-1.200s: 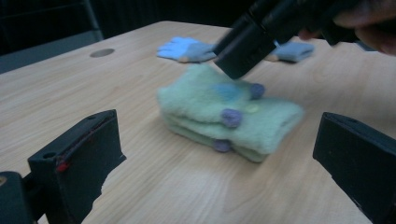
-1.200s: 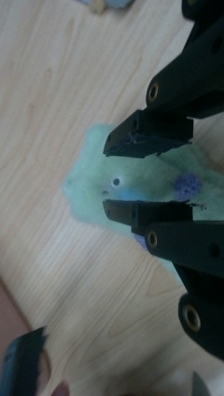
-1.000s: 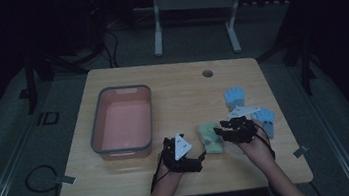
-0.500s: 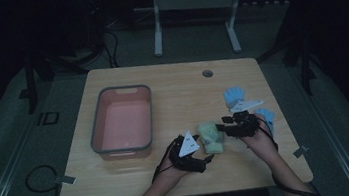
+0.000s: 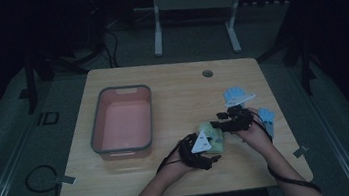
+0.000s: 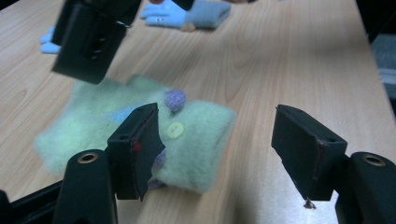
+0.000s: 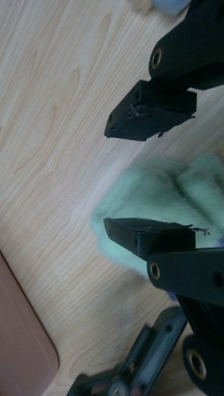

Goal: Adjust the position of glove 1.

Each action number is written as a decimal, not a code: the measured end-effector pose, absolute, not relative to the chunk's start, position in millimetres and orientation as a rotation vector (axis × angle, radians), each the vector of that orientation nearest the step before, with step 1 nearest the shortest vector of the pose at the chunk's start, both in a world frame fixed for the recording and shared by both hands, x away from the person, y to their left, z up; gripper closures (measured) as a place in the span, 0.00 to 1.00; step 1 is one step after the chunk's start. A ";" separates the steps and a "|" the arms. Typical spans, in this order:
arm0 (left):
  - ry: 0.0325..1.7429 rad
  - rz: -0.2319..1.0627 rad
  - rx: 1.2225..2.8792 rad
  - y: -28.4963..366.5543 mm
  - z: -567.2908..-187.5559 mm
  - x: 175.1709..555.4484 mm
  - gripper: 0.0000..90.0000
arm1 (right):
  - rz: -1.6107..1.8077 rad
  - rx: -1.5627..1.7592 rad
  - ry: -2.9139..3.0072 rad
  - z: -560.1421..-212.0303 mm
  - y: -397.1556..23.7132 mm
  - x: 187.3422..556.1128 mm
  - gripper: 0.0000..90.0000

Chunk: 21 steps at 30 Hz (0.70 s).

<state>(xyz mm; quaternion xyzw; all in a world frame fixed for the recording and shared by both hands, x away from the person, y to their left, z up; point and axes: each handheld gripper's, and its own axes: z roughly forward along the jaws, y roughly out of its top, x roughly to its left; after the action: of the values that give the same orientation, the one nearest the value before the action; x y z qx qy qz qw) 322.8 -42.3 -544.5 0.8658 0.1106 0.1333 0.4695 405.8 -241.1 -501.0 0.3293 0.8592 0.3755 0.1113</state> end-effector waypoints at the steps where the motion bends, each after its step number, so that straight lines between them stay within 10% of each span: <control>1: 0.256 0.335 2.138 -43.6 -544.9 323.6 0.36 | 1.101 0.961 2.529 -500.9 -240.4 406.7 0.53; 21: 0.184 0.382 2.231 -55.4 -558.0 333.1 0.44 | 1.045 1.017 2.654 -524.4 -237.7 429.9 0.43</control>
<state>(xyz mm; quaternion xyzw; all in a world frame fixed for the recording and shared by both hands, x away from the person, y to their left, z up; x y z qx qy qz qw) 333.1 -55.4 -558.0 0.8908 0.0736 0.1524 0.4218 429.9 -237.7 -524.4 0.3353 0.8751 0.3444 0.0566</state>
